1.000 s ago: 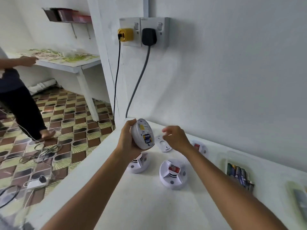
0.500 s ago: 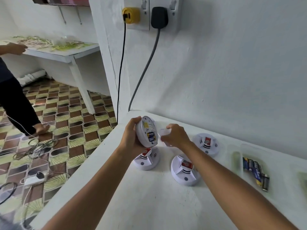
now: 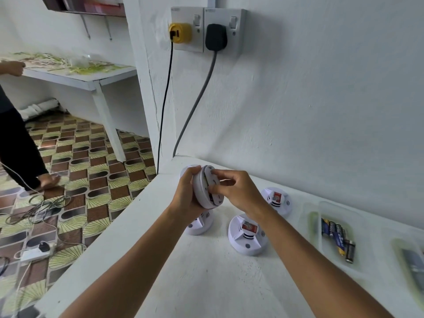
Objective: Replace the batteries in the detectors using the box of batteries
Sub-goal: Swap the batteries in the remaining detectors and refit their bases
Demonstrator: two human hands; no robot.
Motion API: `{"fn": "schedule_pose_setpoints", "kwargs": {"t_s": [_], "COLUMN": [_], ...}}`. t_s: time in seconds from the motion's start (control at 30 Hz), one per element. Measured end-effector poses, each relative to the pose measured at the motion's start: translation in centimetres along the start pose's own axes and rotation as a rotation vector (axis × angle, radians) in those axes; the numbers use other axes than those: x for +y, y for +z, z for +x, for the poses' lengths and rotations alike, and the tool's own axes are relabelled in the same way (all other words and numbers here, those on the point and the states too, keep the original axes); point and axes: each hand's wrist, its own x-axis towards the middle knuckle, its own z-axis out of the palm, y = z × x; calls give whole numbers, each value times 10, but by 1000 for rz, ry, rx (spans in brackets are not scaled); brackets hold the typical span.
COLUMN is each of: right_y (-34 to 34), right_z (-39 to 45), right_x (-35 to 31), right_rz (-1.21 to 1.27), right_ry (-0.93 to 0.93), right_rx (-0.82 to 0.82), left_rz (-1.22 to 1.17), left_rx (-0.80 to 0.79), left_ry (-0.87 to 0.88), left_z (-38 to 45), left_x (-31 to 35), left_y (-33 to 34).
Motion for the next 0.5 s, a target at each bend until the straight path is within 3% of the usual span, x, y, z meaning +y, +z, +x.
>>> {"fn": "schedule_pose_setpoints", "kwargs": {"t_s": [0.23, 0.5], "right_y": [4, -1], "right_z": [-14, -18], "right_x": [-2, -3], "right_rz": [-113, -123], "right_ry": [-121, -73], "right_rx": [32, -16], "left_rz": [38, 133], "left_rx": [8, 57], "left_ry": [26, 63], "left_z": [-8, -19], "left_x": [-3, -7], "left_y": [4, 10]}}
